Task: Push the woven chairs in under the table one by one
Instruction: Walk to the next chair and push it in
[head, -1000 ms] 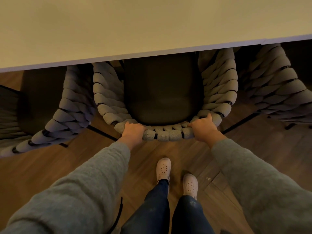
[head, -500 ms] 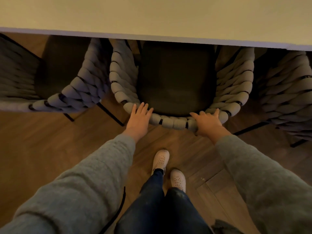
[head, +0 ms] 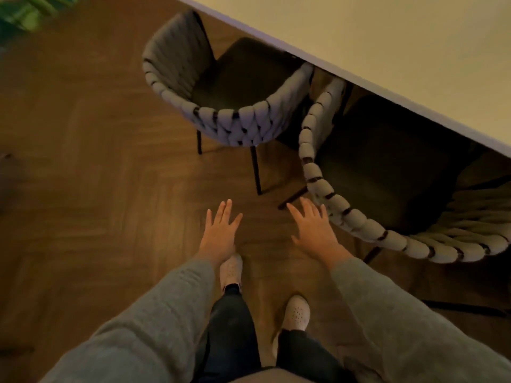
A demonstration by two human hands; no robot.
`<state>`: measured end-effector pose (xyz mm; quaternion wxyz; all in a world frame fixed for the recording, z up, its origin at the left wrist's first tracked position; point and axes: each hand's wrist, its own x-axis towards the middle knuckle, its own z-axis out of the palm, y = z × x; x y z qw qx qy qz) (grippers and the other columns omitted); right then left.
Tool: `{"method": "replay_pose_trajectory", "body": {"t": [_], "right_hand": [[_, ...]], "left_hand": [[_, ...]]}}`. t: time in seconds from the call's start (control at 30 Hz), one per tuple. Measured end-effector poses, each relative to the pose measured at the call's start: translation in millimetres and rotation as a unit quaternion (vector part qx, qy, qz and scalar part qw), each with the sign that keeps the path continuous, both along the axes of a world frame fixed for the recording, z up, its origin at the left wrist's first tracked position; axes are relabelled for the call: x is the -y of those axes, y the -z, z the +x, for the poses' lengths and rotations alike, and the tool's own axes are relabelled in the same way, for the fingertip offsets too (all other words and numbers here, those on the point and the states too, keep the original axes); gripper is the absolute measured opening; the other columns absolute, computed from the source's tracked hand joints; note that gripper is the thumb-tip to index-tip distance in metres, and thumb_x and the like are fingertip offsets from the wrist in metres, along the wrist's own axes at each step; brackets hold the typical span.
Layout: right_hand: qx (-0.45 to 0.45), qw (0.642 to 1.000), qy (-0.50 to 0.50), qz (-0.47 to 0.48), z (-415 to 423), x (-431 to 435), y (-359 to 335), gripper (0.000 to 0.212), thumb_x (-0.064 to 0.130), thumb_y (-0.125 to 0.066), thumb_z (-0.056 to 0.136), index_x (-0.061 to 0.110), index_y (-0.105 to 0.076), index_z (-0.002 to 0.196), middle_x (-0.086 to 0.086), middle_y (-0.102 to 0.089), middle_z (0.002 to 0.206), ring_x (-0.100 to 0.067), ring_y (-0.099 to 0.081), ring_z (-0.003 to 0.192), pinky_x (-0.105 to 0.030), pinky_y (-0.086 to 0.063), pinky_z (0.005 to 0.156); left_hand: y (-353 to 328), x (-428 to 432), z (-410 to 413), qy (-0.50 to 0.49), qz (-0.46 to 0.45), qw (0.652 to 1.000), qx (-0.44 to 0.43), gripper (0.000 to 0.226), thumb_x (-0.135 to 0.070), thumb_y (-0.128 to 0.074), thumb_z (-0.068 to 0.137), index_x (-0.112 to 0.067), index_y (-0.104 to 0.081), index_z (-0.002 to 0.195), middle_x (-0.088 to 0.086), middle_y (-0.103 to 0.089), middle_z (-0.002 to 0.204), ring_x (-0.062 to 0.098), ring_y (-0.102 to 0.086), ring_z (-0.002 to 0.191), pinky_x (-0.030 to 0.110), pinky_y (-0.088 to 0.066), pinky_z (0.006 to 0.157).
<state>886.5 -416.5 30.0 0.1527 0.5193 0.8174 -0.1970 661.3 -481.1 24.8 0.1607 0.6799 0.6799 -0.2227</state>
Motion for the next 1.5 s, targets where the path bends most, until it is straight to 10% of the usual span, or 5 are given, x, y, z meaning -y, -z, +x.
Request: {"method": "replay_pose_trajectory", "body": {"t": [0.27, 0.8, 1.5], "right_hand": [[0.033, 0.986, -0.16, 0.016, -164.6, -46.7, -19.3, 0.07, 0.041, -0.051, 0.097, 0.022, -0.017, 0.155, -0.01, -0.003, 0.163, -0.028, 0.0, 0.15, -0.044, -0.007, 0.121], [-0.047, 0.989, -0.136, 0.023, -481.3, -160.0, -44.6, 0.071, 0.044, -0.041, 0.101, 0.013, -0.008, 0.156, -0.008, -0.006, 0.163, -0.025, -0.001, 0.15, -0.04, -0.002, 0.121], [-0.034, 0.997, -0.076, 0.006, -713.5, -498.3, -24.9, 0.066, 0.022, -0.039, 0.102, 0.006, -0.002, 0.155, -0.011, -0.002, 0.163, -0.025, 0.0, 0.15, -0.04, -0.002, 0.122]], "left_hand": [[-16.6, -6.7, -137.5, -0.113, 0.033, 0.993, 0.025, 0.064, -0.042, -0.038, 0.1, -0.014, -0.019, 0.154, 0.004, -0.003, 0.163, 0.025, 0.007, 0.149, 0.05, 0.003, 0.119], [-40.3, -107.2, -431.3, -0.202, 0.057, 0.977, 0.029, 0.066, -0.045, -0.035, 0.1, -0.011, -0.016, 0.154, 0.006, -0.009, 0.162, 0.025, 0.0, 0.149, 0.044, -0.001, 0.12], [-50.2, -463.2, -670.7, -0.135, 0.023, 0.99, 0.024, 0.071, -0.039, -0.043, 0.098, -0.01, -0.01, 0.154, 0.006, -0.001, 0.163, 0.024, 0.003, 0.149, 0.041, -0.001, 0.12]]}}
